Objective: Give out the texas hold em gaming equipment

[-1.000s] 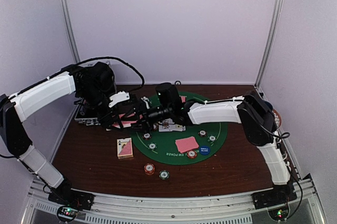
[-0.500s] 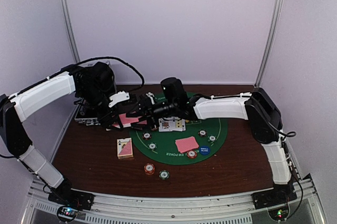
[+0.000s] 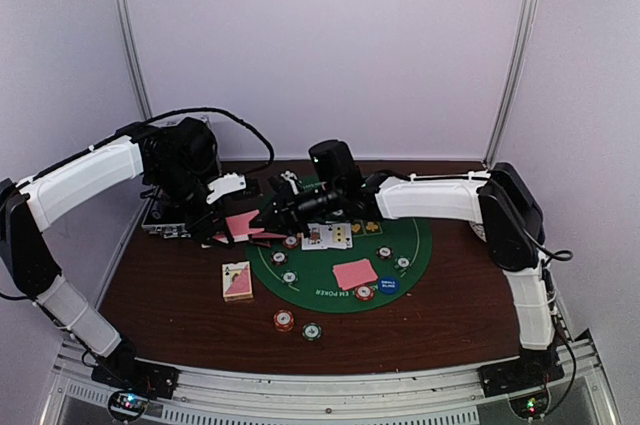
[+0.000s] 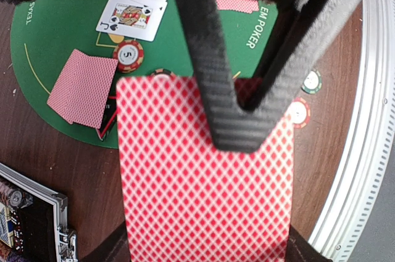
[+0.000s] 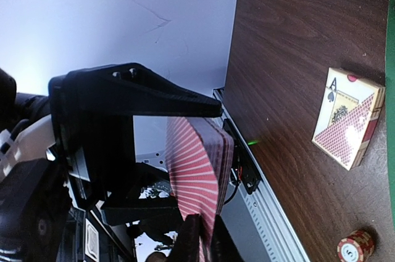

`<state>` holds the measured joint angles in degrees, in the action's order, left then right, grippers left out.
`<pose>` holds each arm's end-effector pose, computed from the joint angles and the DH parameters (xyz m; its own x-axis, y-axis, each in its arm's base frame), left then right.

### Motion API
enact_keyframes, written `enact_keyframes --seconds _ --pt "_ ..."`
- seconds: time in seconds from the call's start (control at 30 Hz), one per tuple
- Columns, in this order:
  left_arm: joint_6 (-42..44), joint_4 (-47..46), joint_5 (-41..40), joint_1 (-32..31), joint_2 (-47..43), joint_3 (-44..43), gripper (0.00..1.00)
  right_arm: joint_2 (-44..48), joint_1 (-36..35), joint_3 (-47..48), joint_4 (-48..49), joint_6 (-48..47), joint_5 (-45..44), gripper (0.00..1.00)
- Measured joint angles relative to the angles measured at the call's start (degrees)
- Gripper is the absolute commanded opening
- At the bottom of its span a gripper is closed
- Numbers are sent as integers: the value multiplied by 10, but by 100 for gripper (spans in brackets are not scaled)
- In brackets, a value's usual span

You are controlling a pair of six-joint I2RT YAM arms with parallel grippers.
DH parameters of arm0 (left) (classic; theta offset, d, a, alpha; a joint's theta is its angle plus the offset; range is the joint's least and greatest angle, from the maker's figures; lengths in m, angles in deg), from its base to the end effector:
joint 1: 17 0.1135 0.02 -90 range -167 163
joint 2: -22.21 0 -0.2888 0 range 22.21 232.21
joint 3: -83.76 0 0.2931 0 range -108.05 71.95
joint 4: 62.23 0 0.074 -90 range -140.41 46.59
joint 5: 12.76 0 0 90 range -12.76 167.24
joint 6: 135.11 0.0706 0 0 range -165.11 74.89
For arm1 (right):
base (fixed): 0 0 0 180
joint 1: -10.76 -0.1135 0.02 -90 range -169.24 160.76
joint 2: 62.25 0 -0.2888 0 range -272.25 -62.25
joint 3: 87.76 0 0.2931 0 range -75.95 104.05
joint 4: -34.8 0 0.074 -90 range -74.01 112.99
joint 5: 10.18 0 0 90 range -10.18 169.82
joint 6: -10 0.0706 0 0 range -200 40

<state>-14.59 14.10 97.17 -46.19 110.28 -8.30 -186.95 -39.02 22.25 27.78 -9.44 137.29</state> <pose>0.2897 -0.1894 0.2888 -0.4379 0.7915 -0.4263 0.8952 0.4276 -0.1257 0.3239 0.4752 0.2352 -0.9437 -0.3306 -0.0151 -0.0798 0.1829 0.9799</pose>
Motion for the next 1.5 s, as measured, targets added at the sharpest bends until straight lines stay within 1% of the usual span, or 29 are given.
enact_keyframes --seconds 0.07,0.17,0.27,0.37,0.43,0.5,0.53,0.6,0.67,0.77,0.87,0.93,1.0,1.07,1.17,1.27,1.4,1.5 --pt "0 0 0 0 0 0 0 7 3 -1 -10 -4 2 0" --pt "0 -2 0 0 0 0 0 21 13 -1 -28 -18 7 0" --pt "0 -4 0 0 0 0 0 37 26 -1 -65 -44 10 0" --pt "0 -2 0 0 0 0 0 56 53 3 -125 -94 4 0" --pt "0 -1 -1 0 0 0 0 61 79 34 -212 -158 -14 0" --pt "0 -1 -1 0 0 0 0 61 100 82 -320 -245 -56 0" --pt "0 -1 -1 0 0 0 0 61 110 114 -381 -292 -90 0" --pt "0 -1 -2 0 0 0 0 61 119 162 -462 -376 -162 0" --pt "0 -1 -2 0 0 0 0 67 115 190 -518 -459 -254 0" --pt "0 -1 -2 0 0 0 0 83 90 176 -561 -576 -415 0" --pt "0 0 -2 0 0 0 0 87 53 129 -560 -683 -580 0" --pt "0 0 -2 0 0 0 0 87 25 80 -534 -763 -692 0" --pt "0 0 -2 0 0 0 0 83 4 34 -497 -835 -781 0" --pt "0 0 -2 0 0 0 0 76 -12 -1 -454 -899 -851 0" --pt "0 1 -2 0 0 0 0 62 -17 -37 -379 -976 -927 0" --pt "0 1 -2 0 0 0 0 45 -16 -52 -322 -1026 -971 0" --pt "0 1 -2 0 0 0 0 24 -12 -60 -258 -1071 -997 0" --pt "0 1 -2 0 0 0 0 16 -12 -70 -229 -1087 -999 0"
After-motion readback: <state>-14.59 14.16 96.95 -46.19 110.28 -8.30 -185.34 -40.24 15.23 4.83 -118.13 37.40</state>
